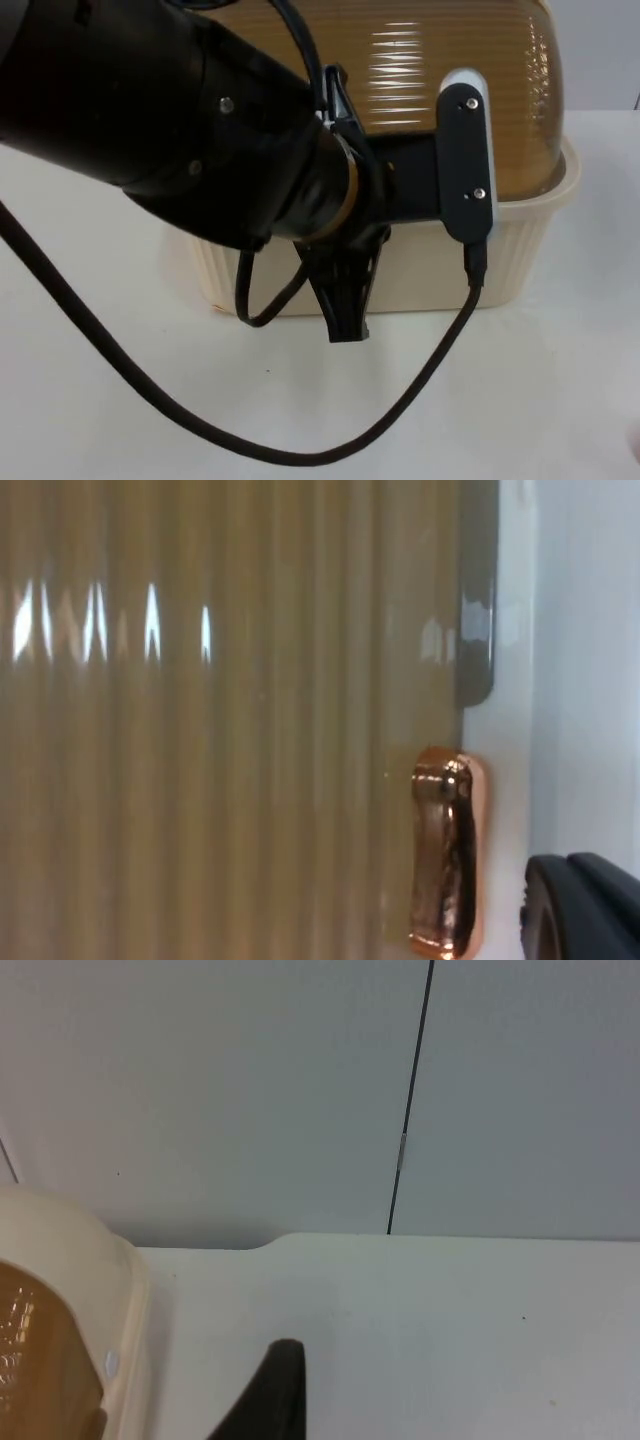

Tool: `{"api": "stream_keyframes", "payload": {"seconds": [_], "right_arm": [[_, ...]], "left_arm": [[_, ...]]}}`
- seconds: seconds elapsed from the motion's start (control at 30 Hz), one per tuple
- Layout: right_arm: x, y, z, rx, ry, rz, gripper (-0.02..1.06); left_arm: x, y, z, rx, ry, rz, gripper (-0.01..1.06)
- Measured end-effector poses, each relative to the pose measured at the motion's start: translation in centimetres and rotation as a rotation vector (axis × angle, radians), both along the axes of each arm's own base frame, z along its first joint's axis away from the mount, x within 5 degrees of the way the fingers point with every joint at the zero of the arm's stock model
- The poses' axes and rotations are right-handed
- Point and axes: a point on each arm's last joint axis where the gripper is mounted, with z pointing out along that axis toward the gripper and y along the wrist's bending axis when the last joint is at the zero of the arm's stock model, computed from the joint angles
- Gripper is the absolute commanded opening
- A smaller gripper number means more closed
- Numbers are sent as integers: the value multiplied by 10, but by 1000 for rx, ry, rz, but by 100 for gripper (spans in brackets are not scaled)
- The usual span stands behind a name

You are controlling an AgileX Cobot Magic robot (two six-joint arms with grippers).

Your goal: Open the box lid with the left hand, place the block into the box with the right hand, then close the box lid with the left hand.

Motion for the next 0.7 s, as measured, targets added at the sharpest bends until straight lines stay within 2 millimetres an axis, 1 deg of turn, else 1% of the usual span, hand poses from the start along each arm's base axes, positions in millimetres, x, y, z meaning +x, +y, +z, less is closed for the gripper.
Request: {"api": "stream_keyframes", "payload": {"seconds": [0.3, 0.7], "right_arm": [[0, 0, 0, 0, 2, 0, 93], [-1, 0, -1, 0, 16, -2, 93]], "left_arm": [[4, -3, 6, -3, -28, 0, 0], [4, -3, 6, -3, -28, 0, 0]]}}
